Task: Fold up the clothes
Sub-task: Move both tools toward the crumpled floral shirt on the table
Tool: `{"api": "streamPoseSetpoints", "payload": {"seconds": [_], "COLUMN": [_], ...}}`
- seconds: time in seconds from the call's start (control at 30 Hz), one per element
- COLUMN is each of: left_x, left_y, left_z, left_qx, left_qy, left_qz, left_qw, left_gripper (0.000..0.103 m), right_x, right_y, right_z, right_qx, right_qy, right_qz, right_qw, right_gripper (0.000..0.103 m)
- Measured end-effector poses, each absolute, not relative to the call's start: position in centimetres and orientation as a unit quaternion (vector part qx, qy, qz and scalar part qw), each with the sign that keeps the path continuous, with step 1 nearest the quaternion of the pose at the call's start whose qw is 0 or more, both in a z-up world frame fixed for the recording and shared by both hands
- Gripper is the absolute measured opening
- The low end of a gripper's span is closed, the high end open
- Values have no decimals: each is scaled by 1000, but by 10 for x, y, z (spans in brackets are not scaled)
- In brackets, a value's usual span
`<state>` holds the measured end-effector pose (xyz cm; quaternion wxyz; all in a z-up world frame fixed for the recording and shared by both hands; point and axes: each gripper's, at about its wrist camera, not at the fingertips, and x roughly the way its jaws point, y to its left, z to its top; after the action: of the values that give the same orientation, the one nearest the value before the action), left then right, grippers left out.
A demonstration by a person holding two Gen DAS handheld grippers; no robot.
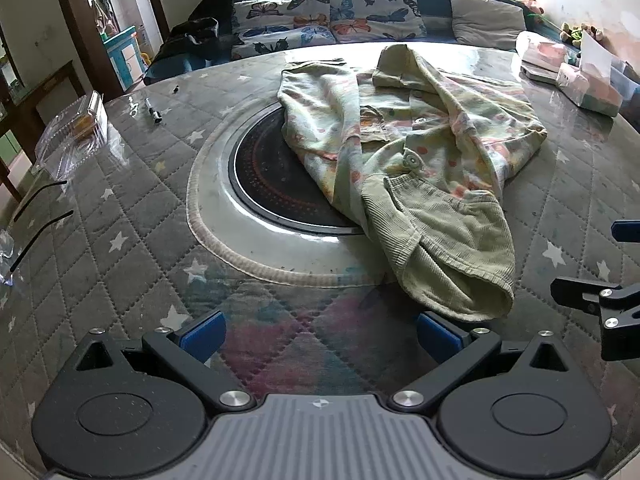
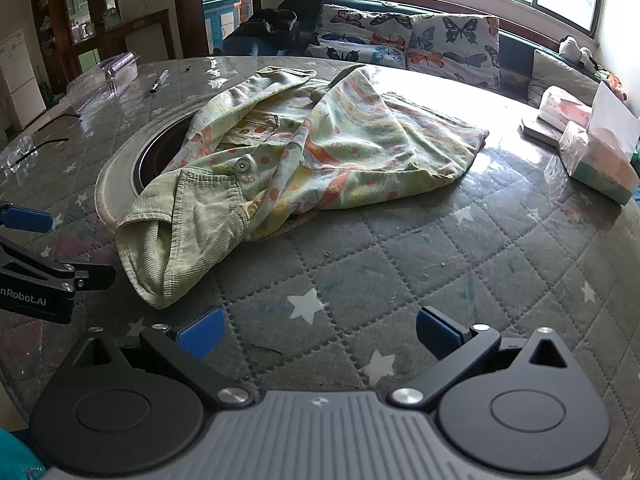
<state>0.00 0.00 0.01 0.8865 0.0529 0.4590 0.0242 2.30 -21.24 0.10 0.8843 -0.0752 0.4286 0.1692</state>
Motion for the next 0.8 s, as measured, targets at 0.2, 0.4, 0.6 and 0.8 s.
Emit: {"api": "streamPoseSetpoints", "payload": {"seconds": [0.2,0.4,0.6,0.8], "left_x": [-1,-6,-8,-11], "left_y": [0,-2,-2,-1], "left_z": [3,1,5,7], "left_qx": [49,46,55,57], "left_qy": [463,458,457,452], "left_qz": [22,25,18,15], "left_qw": [885,887,888,890], "left_gripper": [103,103,103,103], "right_x": [21,18,14,10], "right_y": [-211,-207,-207,-207], "right_z": [3,7,9,11], "right_qx": [-80,-82,-84,-87], "right_qy": [427,424,417,410], "right_qz": [166,167,168,169], "right_qw": [885,886,889,892], "right_gripper": [103,103,103,103]}}
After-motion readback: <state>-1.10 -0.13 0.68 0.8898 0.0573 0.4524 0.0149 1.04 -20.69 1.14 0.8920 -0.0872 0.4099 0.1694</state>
